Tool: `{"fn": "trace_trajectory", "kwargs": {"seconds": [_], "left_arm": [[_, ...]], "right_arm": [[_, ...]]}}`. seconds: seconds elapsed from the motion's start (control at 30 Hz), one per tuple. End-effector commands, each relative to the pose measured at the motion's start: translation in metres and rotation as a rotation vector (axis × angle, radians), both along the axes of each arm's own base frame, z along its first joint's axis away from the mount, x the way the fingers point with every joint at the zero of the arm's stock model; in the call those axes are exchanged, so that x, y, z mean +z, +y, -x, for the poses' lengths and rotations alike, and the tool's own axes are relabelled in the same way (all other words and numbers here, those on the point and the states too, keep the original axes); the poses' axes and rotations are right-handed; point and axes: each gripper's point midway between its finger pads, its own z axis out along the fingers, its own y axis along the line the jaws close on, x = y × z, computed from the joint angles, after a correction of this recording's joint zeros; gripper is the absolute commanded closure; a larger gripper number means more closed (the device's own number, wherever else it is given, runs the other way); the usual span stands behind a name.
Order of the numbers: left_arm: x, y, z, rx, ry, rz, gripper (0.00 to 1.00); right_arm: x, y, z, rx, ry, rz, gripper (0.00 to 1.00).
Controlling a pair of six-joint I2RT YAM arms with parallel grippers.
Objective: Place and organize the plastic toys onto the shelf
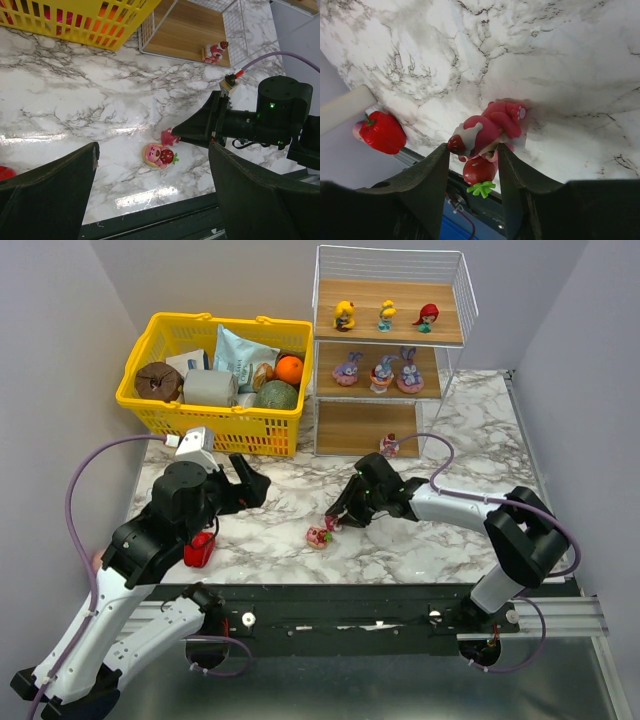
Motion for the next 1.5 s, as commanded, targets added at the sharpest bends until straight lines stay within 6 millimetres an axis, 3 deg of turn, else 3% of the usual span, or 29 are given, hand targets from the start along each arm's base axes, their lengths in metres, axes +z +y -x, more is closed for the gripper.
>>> {"fn": "trace_trajectory", "kwargs": {"seconds": [0.0, 0.23, 0.67, 0.93, 1.07, 1.33, 1.47], "left_arm": [[0.001, 0.005, -0.001, 0.010, -0.013, -0.025, 0.01], [0.004, 0.008, 0.001, 0.002, -0.022, -0.044, 0.01], [0.002, 0.011, 0.003, -0.017, -0.032, -0.089, 0.01], [0.002, 0.012, 0.001, -0.016, -0.036, -0.100, 0.01], [0.001, 0.012, 0.001, -0.013, -0.036, -0.102, 0.01], [0.001, 0.011, 0.000, -0.015, -0.032, -0.102, 0.01], [0.001, 0.011, 0.000, -0.018, -0.029, -0.106, 0.01]], "right_arm": [[-0.007, 0.001, 0.004, -0.034, 0.062, 0.023, 0.52], [-0.014, 0.000, 0.003, -0.063, 0.082, 0.037, 0.57], [-0.020, 0.006, 0.004, -0.090, 0.121, 0.033, 0.47], [-0.018, 0.004, 0.003, -0.104, 0.119, 0.043, 0.72], [-0.010, 0.001, -0.002, -0.131, 0.090, 0.050, 0.76], [0.009, -0.013, -0.033, -0.223, 0.024, 0.050, 0.76], [0.019, -0.034, -0.066, -0.306, -0.011, 0.044, 0.76]]}}
